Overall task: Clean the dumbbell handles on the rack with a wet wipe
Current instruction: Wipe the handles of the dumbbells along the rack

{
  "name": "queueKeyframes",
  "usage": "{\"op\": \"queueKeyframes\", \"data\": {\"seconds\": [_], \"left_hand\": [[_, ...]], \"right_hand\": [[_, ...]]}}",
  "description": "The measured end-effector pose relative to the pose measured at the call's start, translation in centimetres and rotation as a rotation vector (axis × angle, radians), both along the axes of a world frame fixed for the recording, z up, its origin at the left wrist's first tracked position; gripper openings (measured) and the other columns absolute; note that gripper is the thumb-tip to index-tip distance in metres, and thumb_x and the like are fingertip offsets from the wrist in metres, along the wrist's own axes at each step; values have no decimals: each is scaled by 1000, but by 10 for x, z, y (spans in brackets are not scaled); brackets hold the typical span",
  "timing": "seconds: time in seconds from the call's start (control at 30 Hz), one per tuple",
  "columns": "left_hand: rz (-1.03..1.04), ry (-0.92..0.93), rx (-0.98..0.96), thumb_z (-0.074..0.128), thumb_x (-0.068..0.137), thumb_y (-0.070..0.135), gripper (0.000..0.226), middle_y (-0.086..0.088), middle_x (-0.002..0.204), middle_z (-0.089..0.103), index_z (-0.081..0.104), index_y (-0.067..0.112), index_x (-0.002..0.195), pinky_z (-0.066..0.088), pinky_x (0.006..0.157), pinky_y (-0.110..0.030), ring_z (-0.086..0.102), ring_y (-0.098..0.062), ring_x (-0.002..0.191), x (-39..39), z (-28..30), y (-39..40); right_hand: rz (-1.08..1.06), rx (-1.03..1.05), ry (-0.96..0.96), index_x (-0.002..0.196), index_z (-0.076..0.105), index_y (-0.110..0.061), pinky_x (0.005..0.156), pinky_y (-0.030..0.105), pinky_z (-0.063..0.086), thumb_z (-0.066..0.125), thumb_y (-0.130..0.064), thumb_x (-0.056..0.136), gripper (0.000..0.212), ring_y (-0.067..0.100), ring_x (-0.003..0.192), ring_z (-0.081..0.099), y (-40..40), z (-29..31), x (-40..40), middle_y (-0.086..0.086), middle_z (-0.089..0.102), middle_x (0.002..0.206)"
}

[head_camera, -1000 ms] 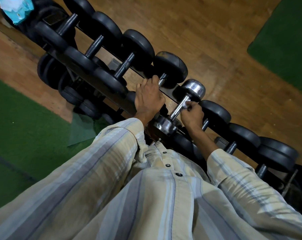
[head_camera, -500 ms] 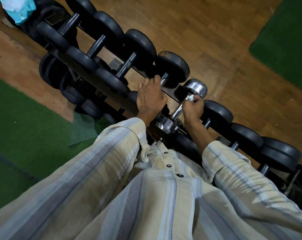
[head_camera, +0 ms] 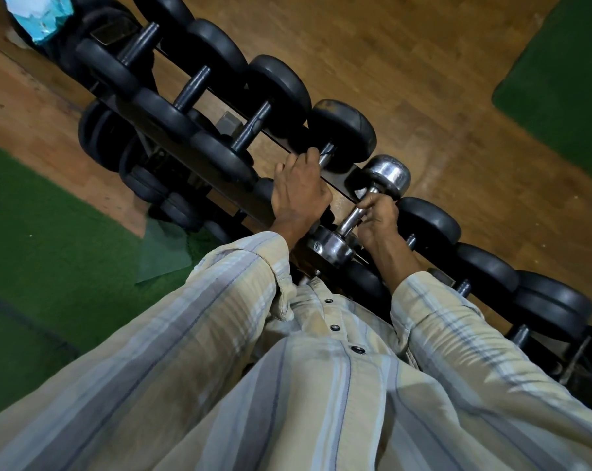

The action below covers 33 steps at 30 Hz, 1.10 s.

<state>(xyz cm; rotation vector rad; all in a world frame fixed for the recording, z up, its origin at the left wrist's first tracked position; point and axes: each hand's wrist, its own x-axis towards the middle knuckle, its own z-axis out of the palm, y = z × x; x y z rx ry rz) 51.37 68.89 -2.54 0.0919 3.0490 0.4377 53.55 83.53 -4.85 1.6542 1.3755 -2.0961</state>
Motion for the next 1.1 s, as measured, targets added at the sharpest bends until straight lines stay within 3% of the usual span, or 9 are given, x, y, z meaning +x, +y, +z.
{"op": "queueKeyframes", "data": {"seconds": [0.07, 0.2, 0.33, 0.53, 0.63, 0.73, 0.9, 1.03, 1.1], "left_hand": [[5, 0, -6, 55, 80, 23, 31, -3, 95, 64, 51, 17, 110, 42, 86, -41, 57, -26, 96, 0, -2, 0], [12, 3, 1, 56, 79, 22, 31, -4, 94, 64, 52, 17, 110, 43, 86, -41, 58, -26, 95, 0, -3, -1], [10, 6, 2, 57, 81, 21, 31, -4, 93, 63, 53, 16, 111, 45, 85, -42, 58, -27, 95, 0, 1, -1], [13, -5, 5, 56, 80, 21, 31, -5, 94, 63, 52, 16, 111, 46, 88, -43, 58, -27, 97, -1, 1, 0], [12, -4, 12, 56, 80, 21, 32, -5, 95, 63, 52, 16, 112, 46, 88, -43, 58, -27, 97, -1, 1, -1], [18, -7, 10, 57, 80, 21, 31, -4, 94, 62, 52, 17, 110, 46, 88, -42, 58, -27, 96, -1, 1, 0], [15, -1, 1, 56, 80, 23, 30, -4, 93, 62, 51, 17, 110, 44, 87, -42, 57, -26, 94, 0, -1, 0], [23, -1, 5, 56, 80, 22, 30, -4, 94, 62, 51, 17, 110, 45, 89, -42, 58, -26, 96, 1, 1, 0], [27, -1, 5, 57, 81, 22, 30, -5, 94, 63, 51, 17, 109, 43, 89, -42, 58, -27, 96, 1, 1, 1]], "right_hand": [[-64, -87, -17, 67, 53, -11, 66, 28, 47, 59, -1, 22, 46, 20, 63, 50, 8, -13, 1, 6, 51, 74], [-176, -302, 14, 84, 58, -4, 96, 30, 43, 44, 6, 54, 36, 20, 78, 60, 8, 5, 5, 10, 63, 87], [-192, -374, 49, 120, 56, 1, 109, 38, 41, 37, 11, 62, 62, 21, 102, 71, 11, 5, 7, 14, 68, 113], [-220, -368, 41, 104, 59, 1, 105, 36, 46, 46, 9, 74, 34, 27, 91, 71, 11, 2, 5, 15, 65, 101], [-278, -297, 35, 76, 56, -6, 83, 26, 54, 51, 4, 80, 12, 18, 57, 62, 9, -3, 9, 5, 57, 60], [-301, -251, 25, 91, 61, -9, 63, 25, 52, 56, 4, 78, 19, 16, 68, 63, 6, -4, 16, 4, 65, 76], [-191, 110, 22, 113, 73, -5, 71, 26, 62, 64, 1, 83, 32, 12, 76, 70, -3, -13, 31, 1, 72, 89], [409, 736, 107, 115, 73, -7, 82, 4, 44, 63, -8, 90, 27, 3, 96, 66, -3, -4, 47, -2, 68, 106], [735, 980, 218, 127, 67, -4, 101, 14, 38, 59, -2, 87, 40, 20, 121, 57, -2, -3, 52, 9, 61, 129]]}}
